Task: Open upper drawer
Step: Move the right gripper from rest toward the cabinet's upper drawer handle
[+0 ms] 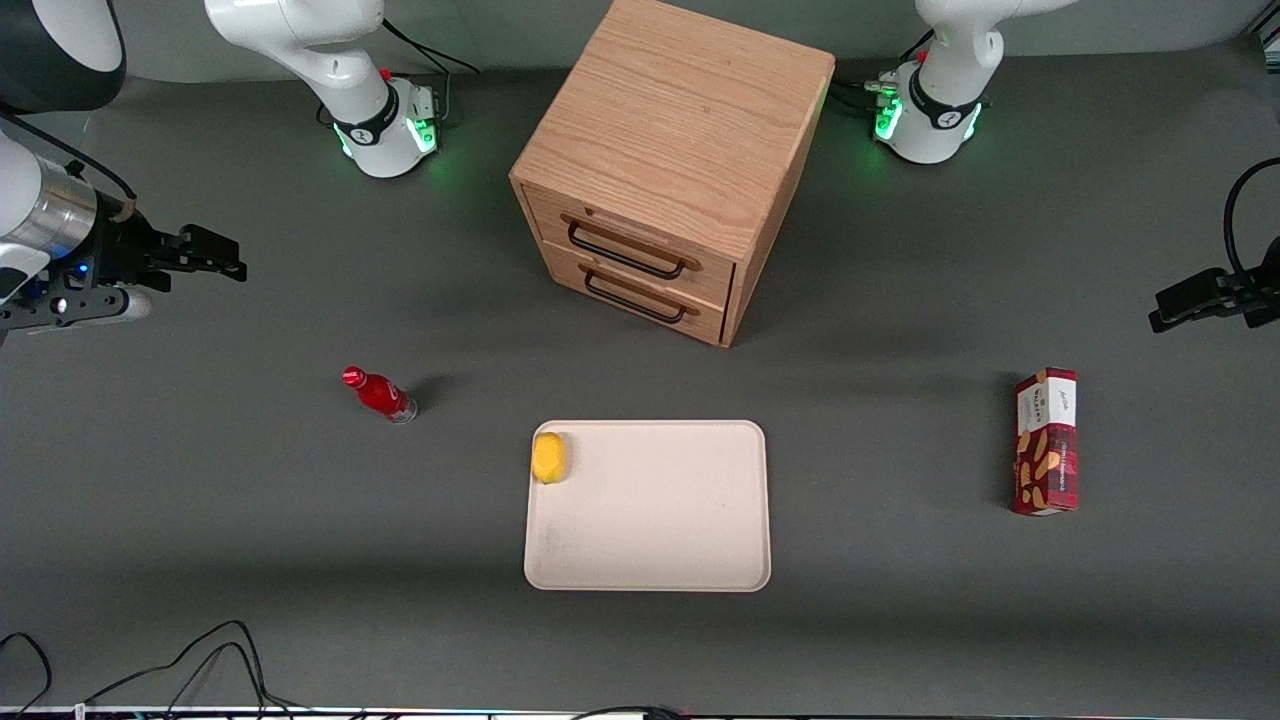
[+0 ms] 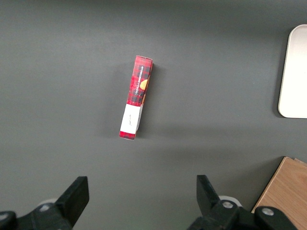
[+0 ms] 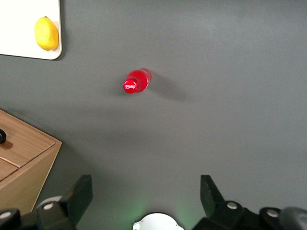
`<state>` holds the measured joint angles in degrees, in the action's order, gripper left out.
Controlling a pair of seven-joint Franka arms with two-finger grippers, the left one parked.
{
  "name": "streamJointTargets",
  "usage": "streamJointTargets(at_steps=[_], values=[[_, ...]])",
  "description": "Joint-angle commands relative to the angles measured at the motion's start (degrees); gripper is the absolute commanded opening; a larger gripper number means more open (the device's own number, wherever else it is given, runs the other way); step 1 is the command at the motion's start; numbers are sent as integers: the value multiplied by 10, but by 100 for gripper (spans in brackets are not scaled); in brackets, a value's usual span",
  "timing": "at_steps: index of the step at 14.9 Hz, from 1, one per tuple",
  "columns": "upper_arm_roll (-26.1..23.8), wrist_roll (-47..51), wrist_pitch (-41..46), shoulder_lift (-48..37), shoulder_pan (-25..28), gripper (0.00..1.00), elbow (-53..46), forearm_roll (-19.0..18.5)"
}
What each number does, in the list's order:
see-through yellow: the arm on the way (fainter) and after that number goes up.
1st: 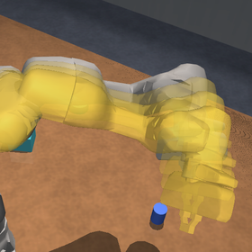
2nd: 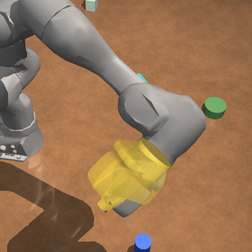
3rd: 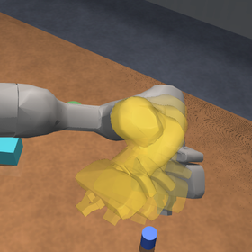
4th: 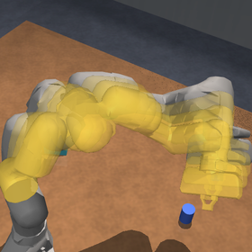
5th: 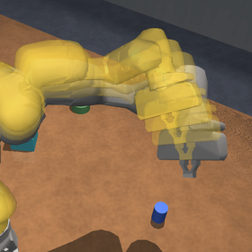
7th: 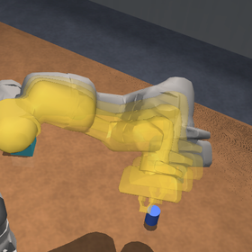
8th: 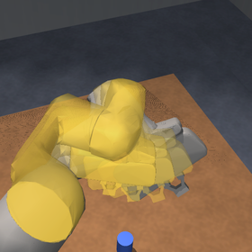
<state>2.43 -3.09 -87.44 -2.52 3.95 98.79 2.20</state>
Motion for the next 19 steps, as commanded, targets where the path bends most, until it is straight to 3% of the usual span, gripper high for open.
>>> streamJointTargets(at_steps=[1, 8, 14, 19], values=[[0, 10, 11, 12, 7, 100, -25, -8], [-11, 17, 12, 56, 12, 100, -81, 15], [-67, 16, 11, 93, 16, 100, -107, 51], [-139, 7, 6, 117, 15, 100, -119, 51]])
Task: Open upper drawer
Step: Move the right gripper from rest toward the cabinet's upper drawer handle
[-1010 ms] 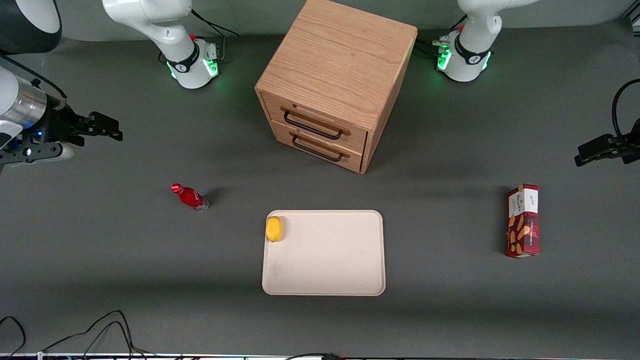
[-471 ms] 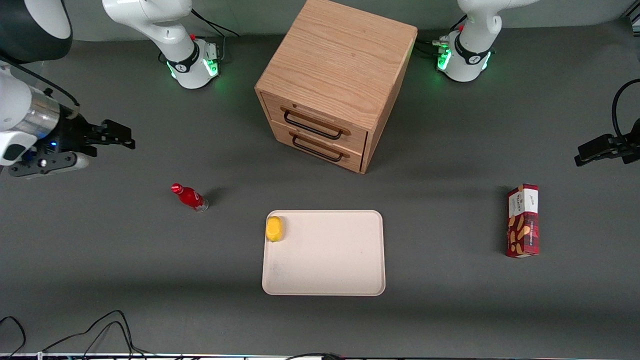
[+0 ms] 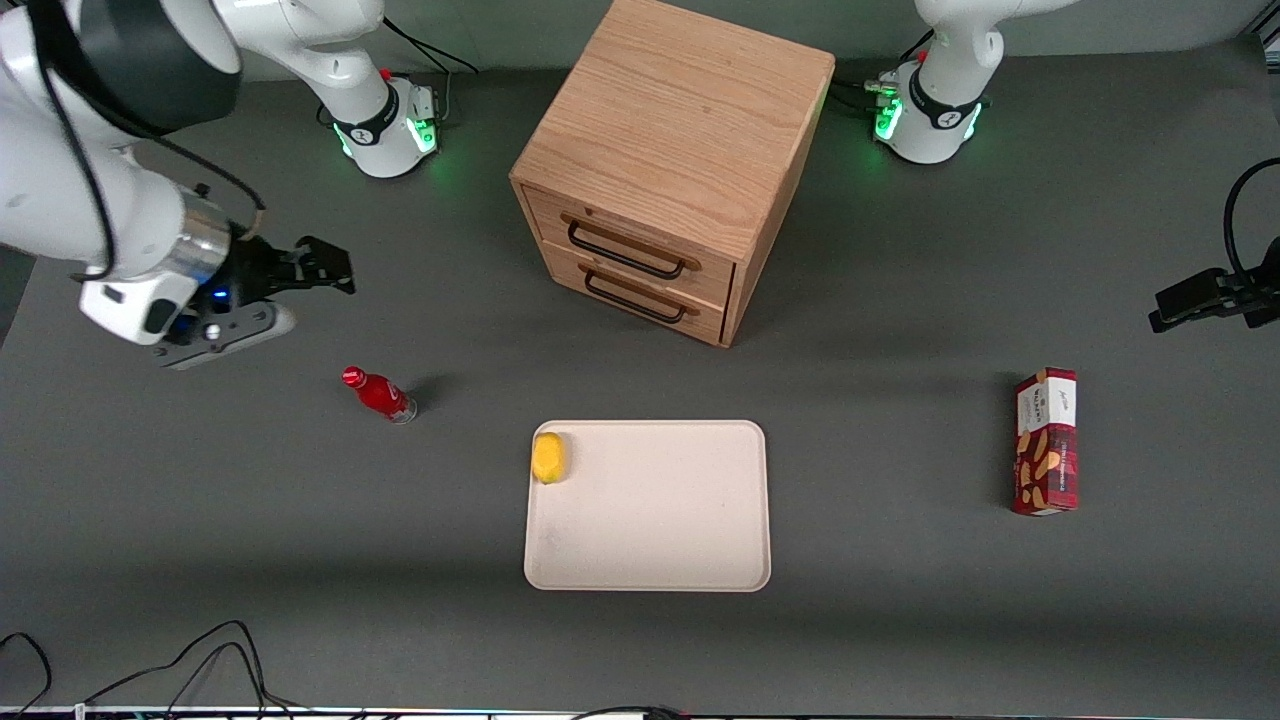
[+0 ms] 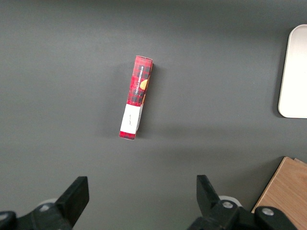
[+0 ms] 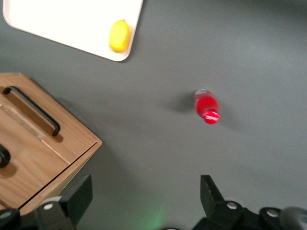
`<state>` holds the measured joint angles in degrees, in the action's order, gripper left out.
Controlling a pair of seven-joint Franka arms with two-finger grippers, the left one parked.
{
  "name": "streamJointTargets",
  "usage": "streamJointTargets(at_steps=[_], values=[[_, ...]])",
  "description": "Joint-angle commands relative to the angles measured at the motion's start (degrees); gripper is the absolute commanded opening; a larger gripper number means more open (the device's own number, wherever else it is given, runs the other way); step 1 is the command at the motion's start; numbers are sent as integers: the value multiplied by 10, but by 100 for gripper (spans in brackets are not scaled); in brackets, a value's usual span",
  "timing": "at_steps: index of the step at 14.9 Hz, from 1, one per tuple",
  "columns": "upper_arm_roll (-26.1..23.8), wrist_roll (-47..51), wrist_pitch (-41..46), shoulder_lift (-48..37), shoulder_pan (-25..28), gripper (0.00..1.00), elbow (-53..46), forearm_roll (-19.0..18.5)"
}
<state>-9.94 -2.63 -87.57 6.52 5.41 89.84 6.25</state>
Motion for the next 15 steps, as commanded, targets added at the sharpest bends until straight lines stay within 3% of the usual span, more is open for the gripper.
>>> streamJointTargets(at_steps=[1, 10, 15], values=[[-25, 3, 6, 38, 0, 100, -38, 11], [-156, -18, -77, 132, 6, 100, -64, 6], [-165, -62, -129, 165, 70, 100, -71, 4]])
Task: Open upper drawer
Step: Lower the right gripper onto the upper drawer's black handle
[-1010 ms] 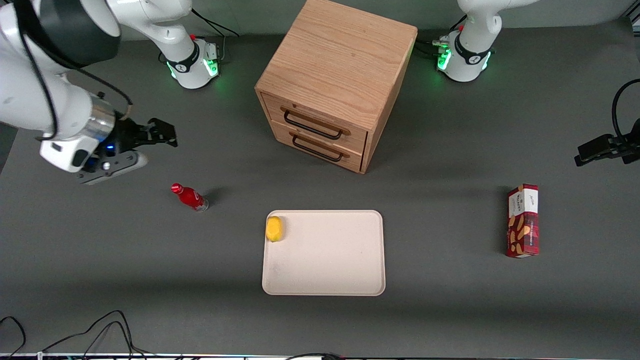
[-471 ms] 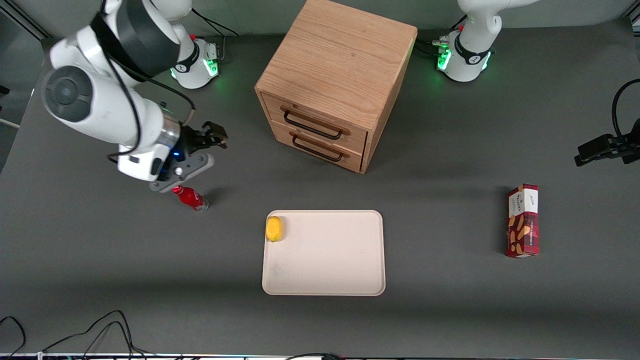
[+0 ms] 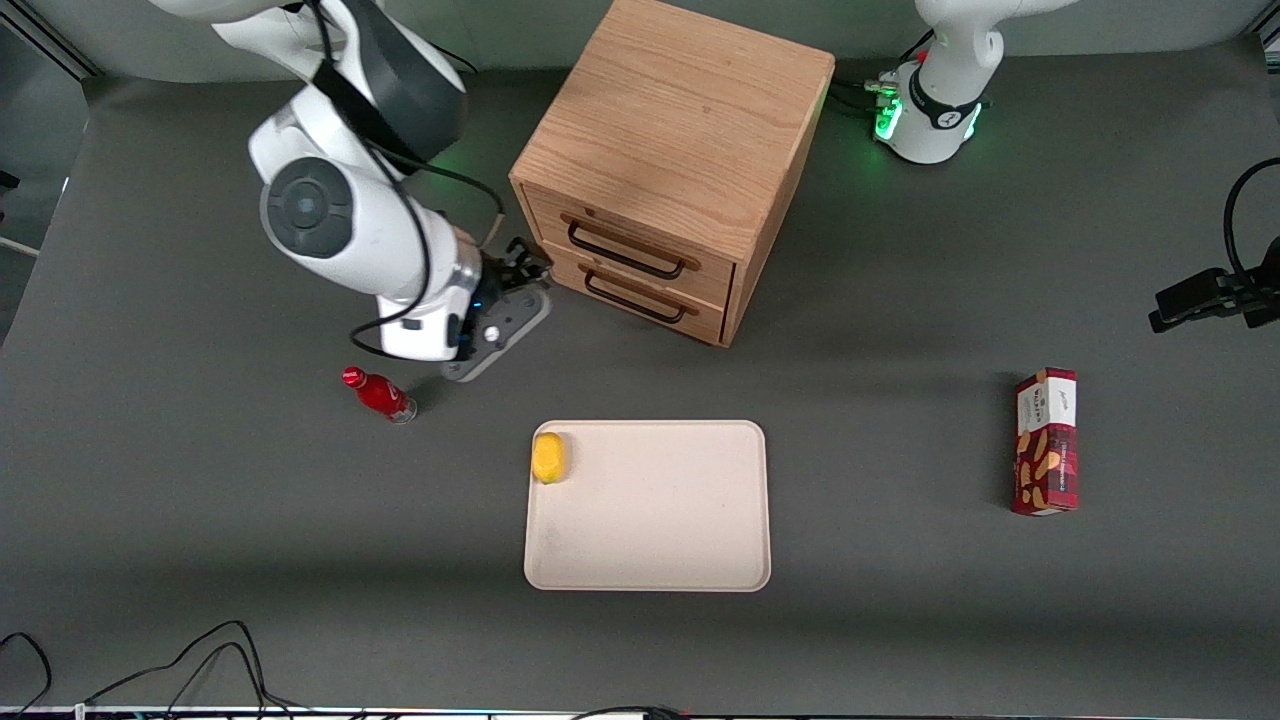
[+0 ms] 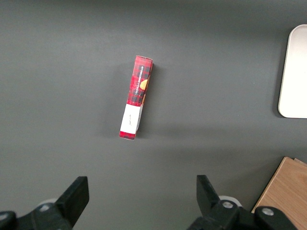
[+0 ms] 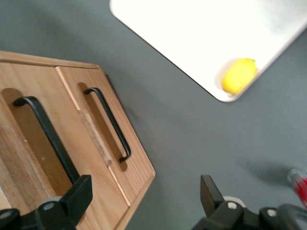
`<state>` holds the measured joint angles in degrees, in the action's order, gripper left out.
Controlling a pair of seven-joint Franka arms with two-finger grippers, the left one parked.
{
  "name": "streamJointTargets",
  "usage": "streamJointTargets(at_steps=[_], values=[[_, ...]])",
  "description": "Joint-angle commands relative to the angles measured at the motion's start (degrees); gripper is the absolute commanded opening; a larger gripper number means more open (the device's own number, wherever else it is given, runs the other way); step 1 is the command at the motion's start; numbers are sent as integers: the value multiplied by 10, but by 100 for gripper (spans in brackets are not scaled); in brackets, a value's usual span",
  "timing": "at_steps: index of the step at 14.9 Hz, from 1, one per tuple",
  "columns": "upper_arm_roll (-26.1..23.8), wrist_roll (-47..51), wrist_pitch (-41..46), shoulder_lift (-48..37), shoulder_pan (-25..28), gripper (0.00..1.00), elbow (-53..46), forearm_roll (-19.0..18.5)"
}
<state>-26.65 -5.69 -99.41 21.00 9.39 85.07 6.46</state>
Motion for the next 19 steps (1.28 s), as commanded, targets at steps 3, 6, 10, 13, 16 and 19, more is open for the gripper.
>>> streamJointTargets(at_steps=[3, 6, 10, 13, 16, 19], values=[[0, -43, -20, 30, 62, 100, -15, 2], [0, -81, -40, 30, 83, 100, 4, -3], [-1, -121, -42, 26, 97, 100, 11, -30], [-1, -134, -43, 26, 98, 100, 15, -44], [-1, -134, -66, 16, 101, 100, 47, -47], [-1, -134, -75, 16, 105, 100, 58, -54]])
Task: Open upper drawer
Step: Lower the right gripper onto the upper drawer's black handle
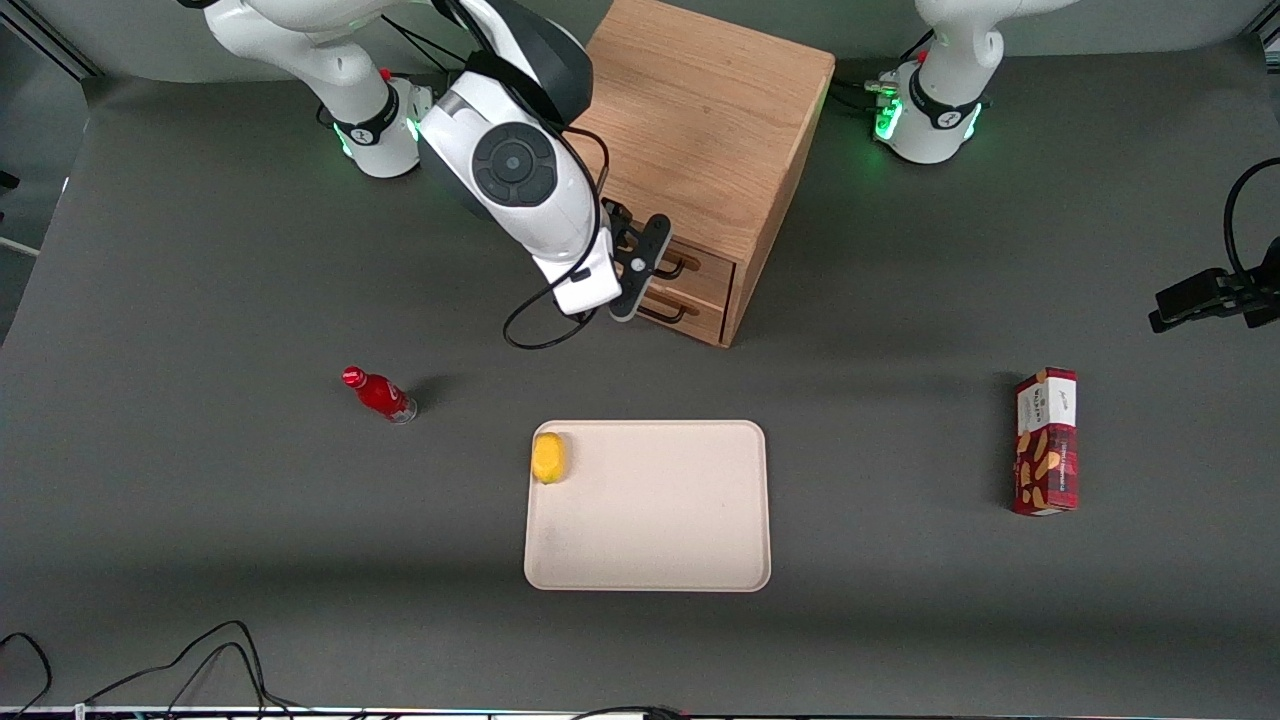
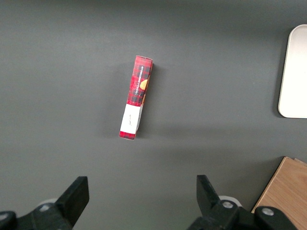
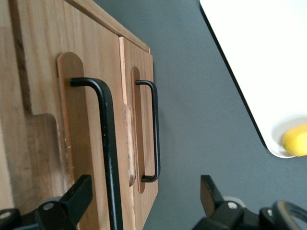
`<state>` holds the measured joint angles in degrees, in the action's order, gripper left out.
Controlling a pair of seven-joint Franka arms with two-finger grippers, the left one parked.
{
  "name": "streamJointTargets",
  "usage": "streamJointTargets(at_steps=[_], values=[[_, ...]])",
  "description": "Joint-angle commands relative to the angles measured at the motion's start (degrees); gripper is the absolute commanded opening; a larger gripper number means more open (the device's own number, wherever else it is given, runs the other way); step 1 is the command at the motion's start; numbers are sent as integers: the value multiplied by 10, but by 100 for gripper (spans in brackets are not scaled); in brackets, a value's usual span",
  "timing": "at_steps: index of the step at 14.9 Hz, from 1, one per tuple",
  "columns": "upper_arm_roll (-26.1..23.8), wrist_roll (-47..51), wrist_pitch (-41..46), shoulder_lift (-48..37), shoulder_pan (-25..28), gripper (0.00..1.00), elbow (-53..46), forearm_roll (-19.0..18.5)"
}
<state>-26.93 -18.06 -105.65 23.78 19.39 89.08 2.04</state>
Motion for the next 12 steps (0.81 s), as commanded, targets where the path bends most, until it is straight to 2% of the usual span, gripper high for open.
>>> streamJointTargets(at_steps=[1, 12], values=[[2, -9, -15, -10, 6, 100, 19, -11], [2, -9, -31, 0, 4, 100, 22, -25]])
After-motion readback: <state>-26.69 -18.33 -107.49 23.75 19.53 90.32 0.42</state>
